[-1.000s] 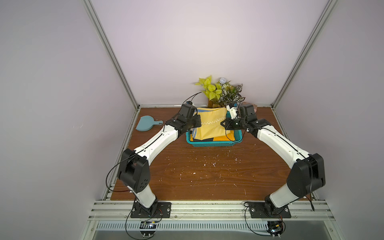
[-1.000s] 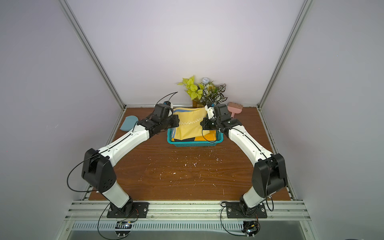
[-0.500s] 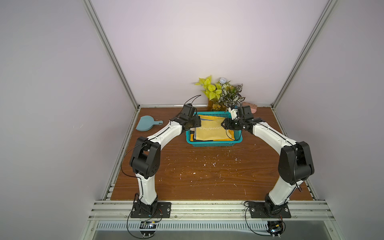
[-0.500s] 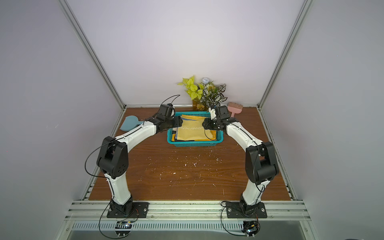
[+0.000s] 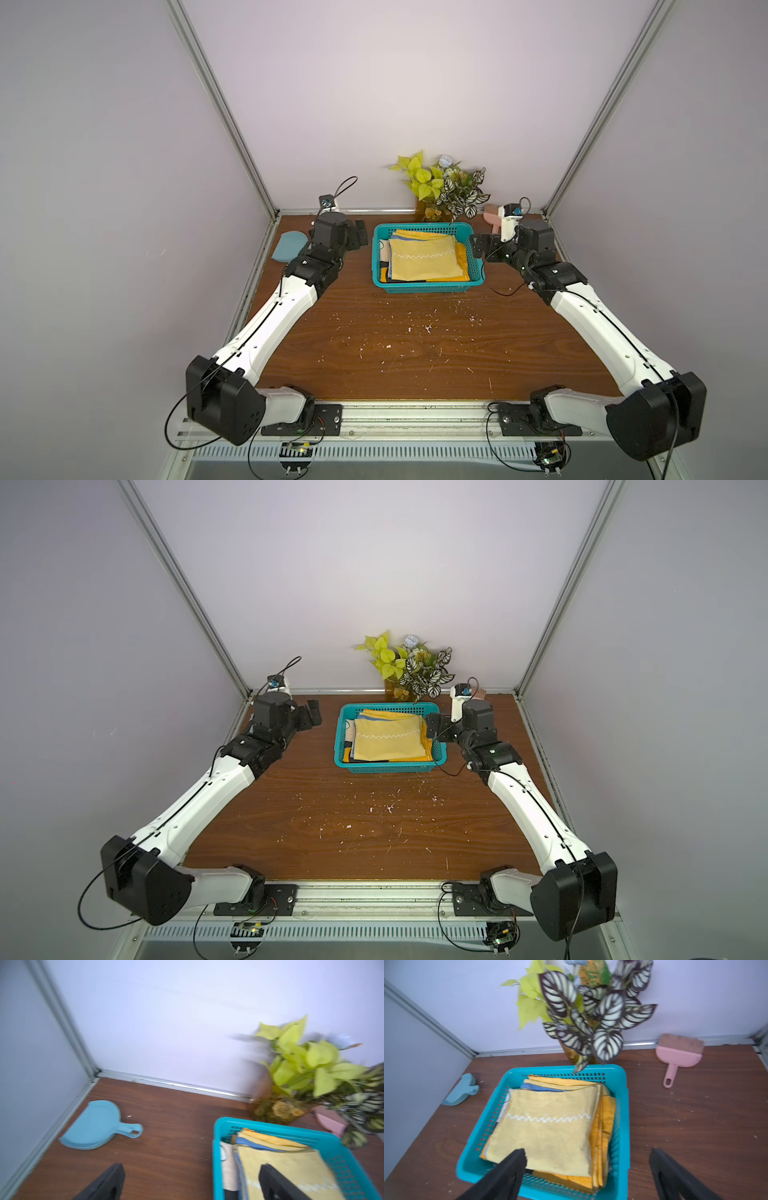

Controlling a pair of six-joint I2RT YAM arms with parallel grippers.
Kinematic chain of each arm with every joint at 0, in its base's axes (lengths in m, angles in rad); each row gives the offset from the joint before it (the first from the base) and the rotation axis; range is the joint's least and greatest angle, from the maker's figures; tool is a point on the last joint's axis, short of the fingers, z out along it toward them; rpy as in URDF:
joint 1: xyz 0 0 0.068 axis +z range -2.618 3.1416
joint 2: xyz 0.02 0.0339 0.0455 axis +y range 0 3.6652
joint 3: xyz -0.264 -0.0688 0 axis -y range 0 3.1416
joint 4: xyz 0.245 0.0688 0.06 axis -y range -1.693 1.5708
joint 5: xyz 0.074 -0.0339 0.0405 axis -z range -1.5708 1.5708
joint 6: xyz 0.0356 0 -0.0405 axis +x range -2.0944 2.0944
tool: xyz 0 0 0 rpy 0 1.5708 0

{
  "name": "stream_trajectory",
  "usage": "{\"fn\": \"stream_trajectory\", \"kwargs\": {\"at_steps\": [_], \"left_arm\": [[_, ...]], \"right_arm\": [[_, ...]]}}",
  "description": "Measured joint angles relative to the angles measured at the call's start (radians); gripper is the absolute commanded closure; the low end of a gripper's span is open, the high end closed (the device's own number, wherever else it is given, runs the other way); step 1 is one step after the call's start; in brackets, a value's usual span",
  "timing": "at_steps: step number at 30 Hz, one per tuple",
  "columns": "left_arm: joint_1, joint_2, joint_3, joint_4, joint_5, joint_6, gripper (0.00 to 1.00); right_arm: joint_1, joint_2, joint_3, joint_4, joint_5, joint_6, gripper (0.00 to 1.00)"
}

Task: Put the folded pillowcase in the basket
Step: Reset both arms

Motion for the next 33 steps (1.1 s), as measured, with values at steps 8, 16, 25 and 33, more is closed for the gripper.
{"fn": "stream_trajectory", "kwargs": {"at_steps": [8, 16, 25, 33], "left_arm": [[0.168, -0.146, -0.635, 0.436, -0.122, 0.140, 0.00], [0.168, 0.076, -0.764, 0.944, -0.201, 0.254, 0.01], [0.173, 0.119, -0.769, 1.142, -0.182, 0.343, 0.01], [0.183, 0.240, -0.892, 1.327, -0.171, 0.348, 0.01]], "right_arm": [[-0.097, -0.019, -0.283, 0.205, 0.161, 0.026, 0.01], [-0.114, -0.006, -0.512, 0.537, 0.254, -0.072, 0.01], [-0.193, 0.151, -0.608, 0.829, 0.286, -0.171, 0.01], [-0.213, 0.183, -0.739, 1.061, 0.257, -0.211, 0.01]]}}
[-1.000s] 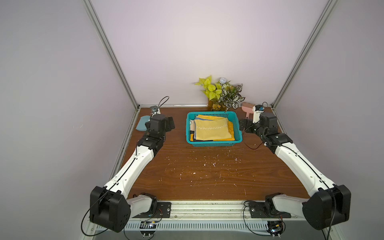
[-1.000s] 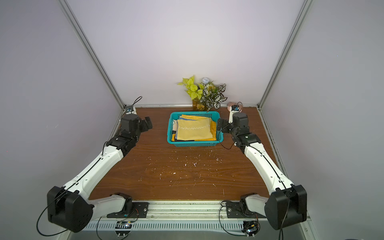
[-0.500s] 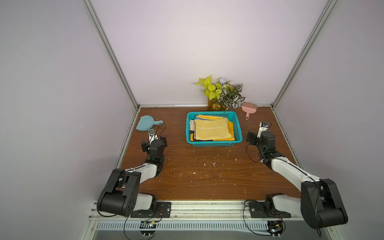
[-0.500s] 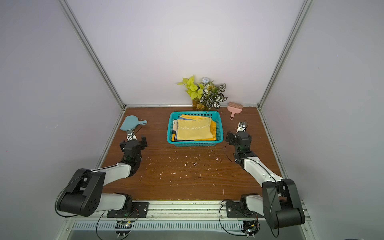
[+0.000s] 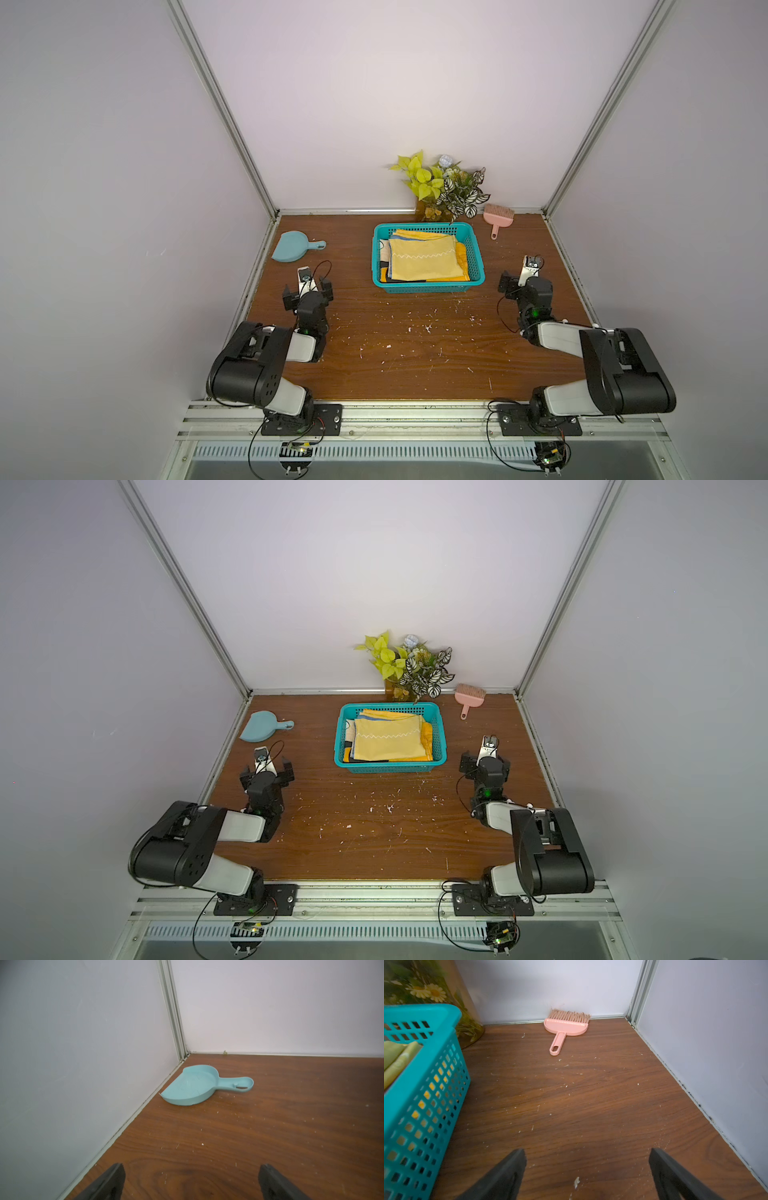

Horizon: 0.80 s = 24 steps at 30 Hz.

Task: Put the folded pillowcase in the basket
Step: Reset both arms

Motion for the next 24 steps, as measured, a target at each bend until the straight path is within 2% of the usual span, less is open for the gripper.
{"fn": "stream_trajectory", "kwargs": {"at_steps": [5, 9, 17, 24], "left_arm": [[0.001, 0.005, 0.000, 0.062, 0.017, 0.001, 0.01], [0.010, 0.005, -0.001, 0.085, 0.044, 0.000, 0.01], [0.023, 0.005, -0.005, 0.105, 0.096, 0.000, 0.01], [0.085, 0.040, -0.044, 0.166, 0.196, -0.015, 0.01]], "right_arm": [[-0.002, 0.019, -0.126, 0.211, -0.032, -0.015, 0.01], [-0.003, 0.108, -0.203, 0.389, -0.073, -0.031, 0.00], [-0.005, 0.113, -0.162, 0.420, -0.132, -0.050, 0.00], [-0.005, 0.113, -0.160, 0.427, -0.133, -0.054, 0.00]]}}
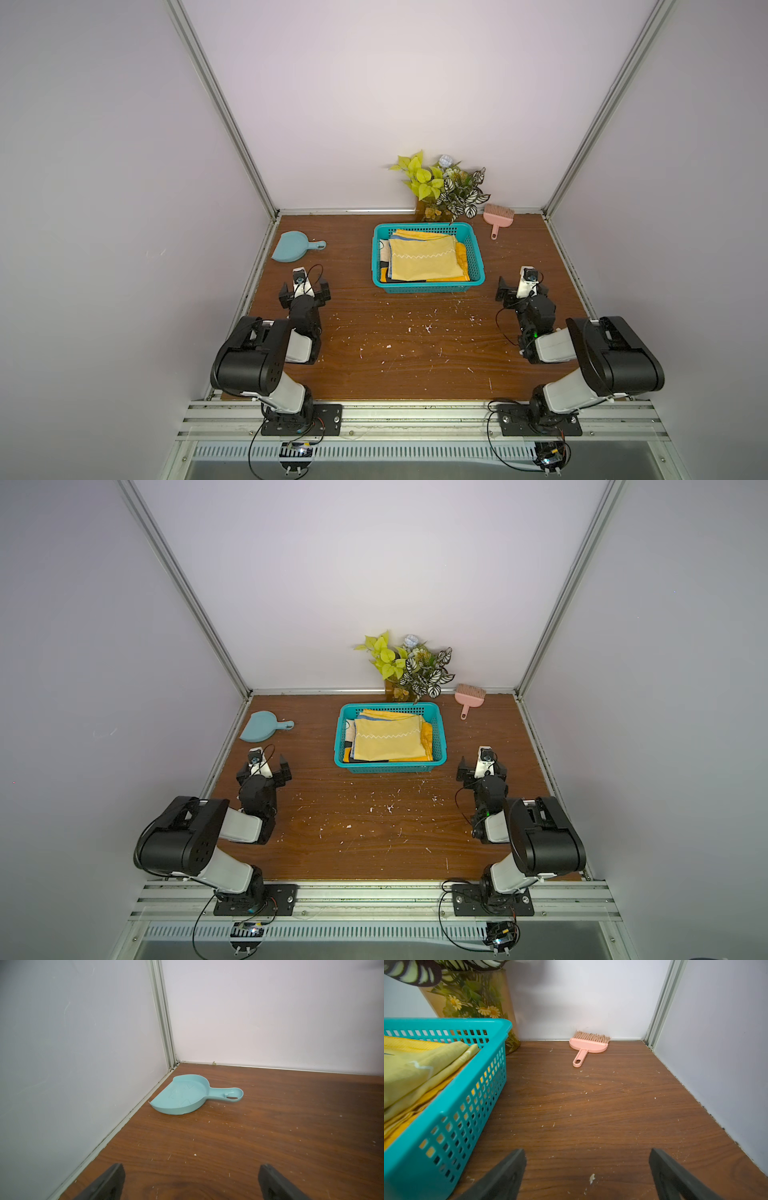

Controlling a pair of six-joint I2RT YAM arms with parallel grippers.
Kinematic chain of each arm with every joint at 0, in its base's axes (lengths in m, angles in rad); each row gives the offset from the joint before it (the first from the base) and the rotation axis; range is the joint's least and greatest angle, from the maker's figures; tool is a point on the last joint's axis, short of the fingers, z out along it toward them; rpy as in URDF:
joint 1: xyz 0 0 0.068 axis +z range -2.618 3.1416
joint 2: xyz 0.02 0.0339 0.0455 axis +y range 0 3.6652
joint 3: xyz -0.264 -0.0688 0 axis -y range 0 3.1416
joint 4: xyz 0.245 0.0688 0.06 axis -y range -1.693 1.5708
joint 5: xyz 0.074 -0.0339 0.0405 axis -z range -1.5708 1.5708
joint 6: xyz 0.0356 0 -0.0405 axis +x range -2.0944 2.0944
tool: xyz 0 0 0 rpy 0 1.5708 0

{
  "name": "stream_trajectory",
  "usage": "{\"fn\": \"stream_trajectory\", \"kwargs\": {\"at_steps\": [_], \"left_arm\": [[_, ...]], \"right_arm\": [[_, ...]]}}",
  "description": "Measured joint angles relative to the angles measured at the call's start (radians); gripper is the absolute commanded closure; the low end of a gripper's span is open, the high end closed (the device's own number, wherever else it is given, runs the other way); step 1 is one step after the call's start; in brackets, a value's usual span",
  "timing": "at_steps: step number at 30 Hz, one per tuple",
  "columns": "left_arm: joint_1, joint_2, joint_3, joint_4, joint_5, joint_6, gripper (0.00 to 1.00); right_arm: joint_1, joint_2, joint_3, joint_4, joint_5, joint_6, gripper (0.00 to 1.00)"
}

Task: Put the folded pillowcase in the basket
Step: Reset both arms

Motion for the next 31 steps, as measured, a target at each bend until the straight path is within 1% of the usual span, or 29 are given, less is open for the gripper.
{"fn": "stream_trajectory", "kwargs": {"at_steps": [8, 31], "left_arm": [[0.000, 0.001, -0.002, 0.027, 0.029, -0.001, 0.01], [0.000, 0.001, -0.002, 0.034, 0.032, -0.001, 0.01]], "right_arm": [[0.000, 0.000, 0.000, 0.000, 0.000, 0.000, 0.00], [0.000, 0.000, 0.000, 0.000, 0.000, 0.000, 0.01]]}}
